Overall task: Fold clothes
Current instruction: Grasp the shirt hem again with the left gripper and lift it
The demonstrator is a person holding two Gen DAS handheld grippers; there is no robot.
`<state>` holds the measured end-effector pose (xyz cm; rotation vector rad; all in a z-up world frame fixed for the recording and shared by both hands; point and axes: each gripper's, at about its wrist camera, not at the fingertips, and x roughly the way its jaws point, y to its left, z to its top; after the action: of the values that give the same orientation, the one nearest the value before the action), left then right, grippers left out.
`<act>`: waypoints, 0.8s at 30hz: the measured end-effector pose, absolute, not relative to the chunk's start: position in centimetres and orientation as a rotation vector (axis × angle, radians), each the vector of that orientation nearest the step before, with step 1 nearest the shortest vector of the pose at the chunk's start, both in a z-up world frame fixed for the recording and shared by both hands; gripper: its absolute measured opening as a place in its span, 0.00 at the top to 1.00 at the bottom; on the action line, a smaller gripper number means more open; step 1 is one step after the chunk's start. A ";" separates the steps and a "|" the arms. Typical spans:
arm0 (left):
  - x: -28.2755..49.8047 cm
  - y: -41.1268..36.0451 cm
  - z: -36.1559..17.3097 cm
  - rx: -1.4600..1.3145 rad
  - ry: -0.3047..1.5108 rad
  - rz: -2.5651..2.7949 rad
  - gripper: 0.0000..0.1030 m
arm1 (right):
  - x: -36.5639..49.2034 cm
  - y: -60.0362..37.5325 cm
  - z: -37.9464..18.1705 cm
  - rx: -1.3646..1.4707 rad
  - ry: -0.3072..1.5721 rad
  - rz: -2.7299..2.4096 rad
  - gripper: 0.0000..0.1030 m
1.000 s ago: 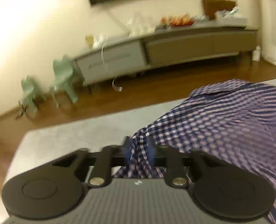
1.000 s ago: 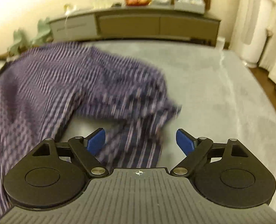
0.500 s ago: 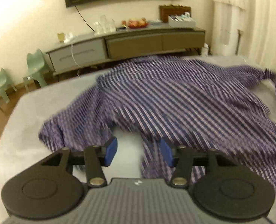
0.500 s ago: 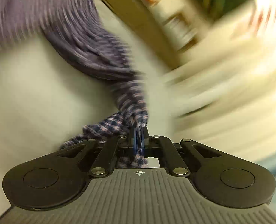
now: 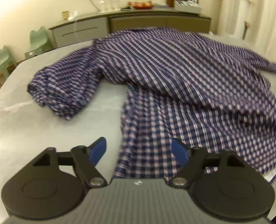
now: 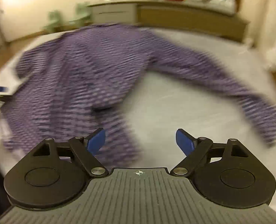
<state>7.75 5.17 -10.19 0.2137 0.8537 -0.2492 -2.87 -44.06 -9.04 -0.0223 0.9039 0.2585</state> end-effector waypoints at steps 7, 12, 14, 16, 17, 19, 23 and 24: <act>6.2 6.9 -9.9 0.136 0.872 -0.214 0.98 | -0.7 -41.3 -12.4 -0.098 1.012 0.265 0.60; 2.7 11.2 -6.2 -0.020 0.872 -0.174 0.98 | -1.5 -41.0 -10.9 -0.163 1.023 0.336 1.00; 1.3 13.2 -4.2 -0.058 0.846 -0.161 0.98 | -2.7 -40.8 -8.9 -0.183 0.989 0.372 1.00; 0.9 14.6 -3.6 -0.058 0.848 -0.117 0.98 | -4.5 -40.9 -7.6 -0.191 0.969 0.373 1.00; 1.0 15.1 -3.9 -0.045 0.863 -0.090 0.98 | -5.4 -41.0 -7.0 -0.194 0.960 0.371 1.00; 0.9 15.2 -4.4 -0.007 0.877 -0.064 0.97 | -7.3 -41.2 -5.8 -0.199 0.942 0.367 1.00; 0.5 15.1 -5.3 0.072 0.897 -0.021 0.89 | -9.8 -41.4 -6.3 -0.241 0.983 0.329 1.00; 0.1 14.9 -5.1 0.085 0.880 -0.020 0.83 | -10.2 -41.6 -6.7 -0.225 0.985 0.323 0.97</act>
<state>0.13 14.86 -5.11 0.0854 0.8801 -0.0205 -10.16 -41.58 -6.68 -0.2246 0.9849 0.3232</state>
